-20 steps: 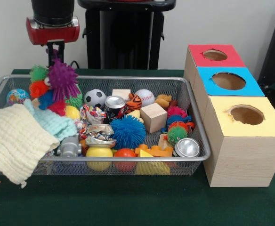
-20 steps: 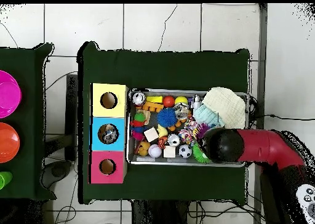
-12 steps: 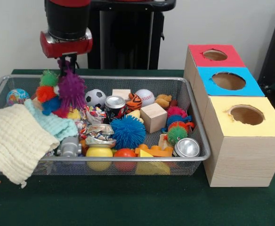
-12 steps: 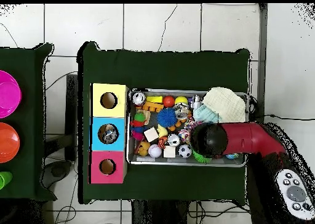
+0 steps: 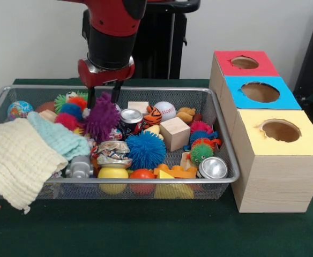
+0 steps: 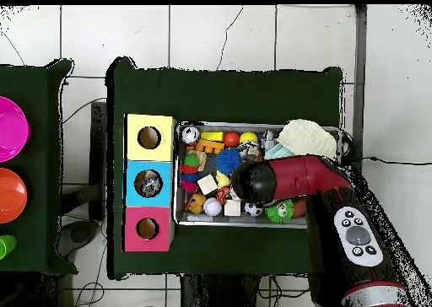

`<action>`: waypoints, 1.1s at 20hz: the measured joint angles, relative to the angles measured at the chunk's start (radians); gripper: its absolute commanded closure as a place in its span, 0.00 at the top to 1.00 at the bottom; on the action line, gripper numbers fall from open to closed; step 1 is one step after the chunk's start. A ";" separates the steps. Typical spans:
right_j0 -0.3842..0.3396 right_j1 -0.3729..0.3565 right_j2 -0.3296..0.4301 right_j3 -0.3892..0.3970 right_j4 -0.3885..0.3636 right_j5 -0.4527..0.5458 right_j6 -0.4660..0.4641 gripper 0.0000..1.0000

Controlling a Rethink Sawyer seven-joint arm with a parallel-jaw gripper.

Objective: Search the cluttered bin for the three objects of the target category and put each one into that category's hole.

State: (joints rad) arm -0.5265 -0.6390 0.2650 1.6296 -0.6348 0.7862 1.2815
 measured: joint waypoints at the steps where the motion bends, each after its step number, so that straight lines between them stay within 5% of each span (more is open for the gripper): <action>1: 0.005 0.000 -0.007 -0.002 0.000 0.000 0.000 1.00; 4: 0.009 -0.002 -0.016 -0.002 0.004 0.000 0.000 1.00; 14: -0.148 -0.188 0.067 0.136 0.215 -0.017 0.000 1.00; 22: -0.203 -0.316 0.116 0.238 0.274 -0.184 0.000 1.00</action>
State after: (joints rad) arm -0.7295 -0.9550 0.3812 1.8675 -0.3610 0.6018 1.2815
